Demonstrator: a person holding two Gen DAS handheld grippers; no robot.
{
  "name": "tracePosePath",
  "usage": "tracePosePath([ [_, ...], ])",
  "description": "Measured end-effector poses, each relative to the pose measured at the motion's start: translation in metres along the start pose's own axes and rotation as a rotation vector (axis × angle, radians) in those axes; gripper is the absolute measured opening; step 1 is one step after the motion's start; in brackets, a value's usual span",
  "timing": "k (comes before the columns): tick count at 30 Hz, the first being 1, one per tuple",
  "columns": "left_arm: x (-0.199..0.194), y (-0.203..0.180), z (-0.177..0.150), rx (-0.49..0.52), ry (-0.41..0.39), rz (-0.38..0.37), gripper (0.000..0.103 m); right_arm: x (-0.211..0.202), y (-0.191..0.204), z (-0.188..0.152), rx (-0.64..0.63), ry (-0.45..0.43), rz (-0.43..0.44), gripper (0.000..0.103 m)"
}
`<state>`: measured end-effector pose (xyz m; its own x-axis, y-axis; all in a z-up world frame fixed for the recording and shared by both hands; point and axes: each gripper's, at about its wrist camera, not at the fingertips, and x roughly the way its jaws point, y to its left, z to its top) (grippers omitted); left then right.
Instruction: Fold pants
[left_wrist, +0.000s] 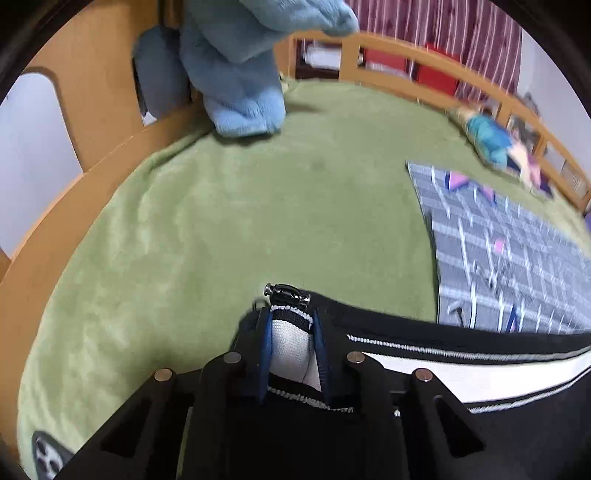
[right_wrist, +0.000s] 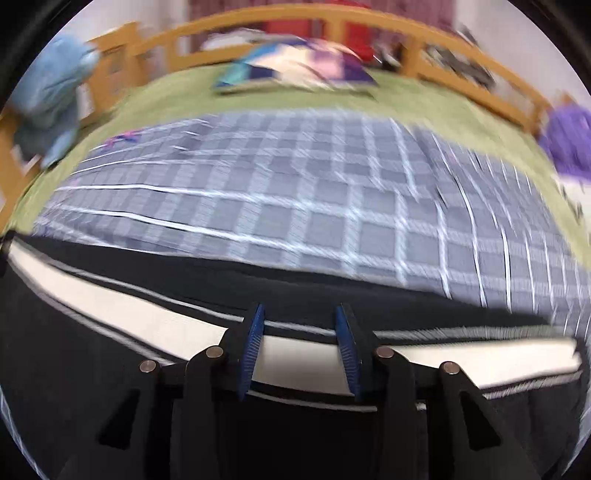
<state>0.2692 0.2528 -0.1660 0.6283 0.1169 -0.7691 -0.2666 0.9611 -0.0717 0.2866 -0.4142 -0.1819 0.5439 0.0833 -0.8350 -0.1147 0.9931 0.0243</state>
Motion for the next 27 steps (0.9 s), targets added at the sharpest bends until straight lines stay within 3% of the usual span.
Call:
tracePosePath([
  [3, 0.004, 0.008, 0.010, -0.053, -0.009, -0.030, 0.020, 0.010, -0.009, -0.004, 0.039, -0.053, 0.016, 0.028],
  [7, 0.016, -0.002, 0.011, -0.021, 0.015, 0.027, 0.022, 0.020, -0.008, 0.001, 0.058, -0.064, -0.026, 0.024],
  [11, -0.005, -0.006, 0.005, 0.020, 0.030, 0.055, 0.037, 0.002, -0.005, 0.006, 0.044, -0.049, -0.084, 0.024],
  [12, -0.018, -0.006, 0.000, 0.026, 0.025, 0.032, 0.039, -0.010, -0.007, 0.002, 0.066, -0.087, -0.086, 0.026],
  [14, -0.042, -0.008, -0.013, 0.034, 0.009, -0.034, 0.058, -0.026, -0.010, -0.007, 0.100, -0.136, -0.037, 0.050],
  [16, -0.061, -0.017, -0.029, 0.051, -0.005, -0.099, 0.064, -0.017, -0.010, -0.017, 0.099, -0.109, -0.046, 0.057],
  [18, -0.068, -0.030, -0.047, 0.097, 0.014, -0.128, 0.067, 0.007, -0.010, -0.030, 0.090, -0.066, -0.088, 0.057],
  [19, -0.067, -0.036, -0.056, 0.122, 0.028, -0.124, 0.068, 0.004, -0.010, -0.029, 0.089, -0.091, -0.091, 0.057],
  [22, -0.046, -0.044, -0.091, 0.193, 0.127, 0.019, 0.069, -0.012, -0.018, -0.026, 0.169, -0.062, -0.083, 0.049],
  [23, -0.045, -0.040, -0.094, 0.185, 0.132, 0.032, 0.070, -0.027, -0.021, -0.031, 0.185, -0.070, -0.067, 0.049],
  [27, -0.077, -0.005, -0.085, -0.023, 0.085, -0.050, 0.068, -0.077, -0.024, -0.071, 0.180, -0.083, -0.048, 0.049],
])
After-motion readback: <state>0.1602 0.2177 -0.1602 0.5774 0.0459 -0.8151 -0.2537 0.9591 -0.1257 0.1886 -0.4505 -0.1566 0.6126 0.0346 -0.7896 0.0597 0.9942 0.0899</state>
